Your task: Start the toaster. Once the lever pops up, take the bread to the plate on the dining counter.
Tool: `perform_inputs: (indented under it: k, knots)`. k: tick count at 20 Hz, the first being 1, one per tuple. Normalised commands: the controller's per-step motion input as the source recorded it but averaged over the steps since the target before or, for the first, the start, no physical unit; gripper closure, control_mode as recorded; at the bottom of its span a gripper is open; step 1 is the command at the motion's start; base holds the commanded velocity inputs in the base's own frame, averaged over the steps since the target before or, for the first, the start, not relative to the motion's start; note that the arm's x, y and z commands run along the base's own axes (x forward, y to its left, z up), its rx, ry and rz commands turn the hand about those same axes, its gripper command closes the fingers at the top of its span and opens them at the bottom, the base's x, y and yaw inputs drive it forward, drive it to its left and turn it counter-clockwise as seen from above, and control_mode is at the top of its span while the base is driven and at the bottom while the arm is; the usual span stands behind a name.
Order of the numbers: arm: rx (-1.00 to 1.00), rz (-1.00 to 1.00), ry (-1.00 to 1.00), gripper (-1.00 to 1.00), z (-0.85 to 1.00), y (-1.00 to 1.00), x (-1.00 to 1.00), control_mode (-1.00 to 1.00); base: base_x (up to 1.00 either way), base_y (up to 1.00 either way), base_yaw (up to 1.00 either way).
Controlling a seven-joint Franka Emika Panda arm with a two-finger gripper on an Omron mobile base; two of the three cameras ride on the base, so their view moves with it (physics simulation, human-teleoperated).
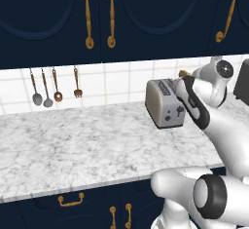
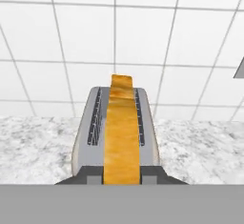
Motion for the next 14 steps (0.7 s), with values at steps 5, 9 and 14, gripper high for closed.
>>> perform_inputs:
  k: [5, 9, 14]
  knots:
    - [0.00, -0.01, 0.01, 1.00, 0.33, 0.17, -1.00, -1.00, 0.00, 0.00, 0.00]
    - [0.00, -0.02, 0.02, 1.00, 0.28, 0.43, -1.00, -1.00, 0.00, 0.00, 0.00]
    - [0.00, -0.01, 0.01, 1.00, 0.26, 0.50, -1.00, -1.00, 0.00, 0.00, 0.00]
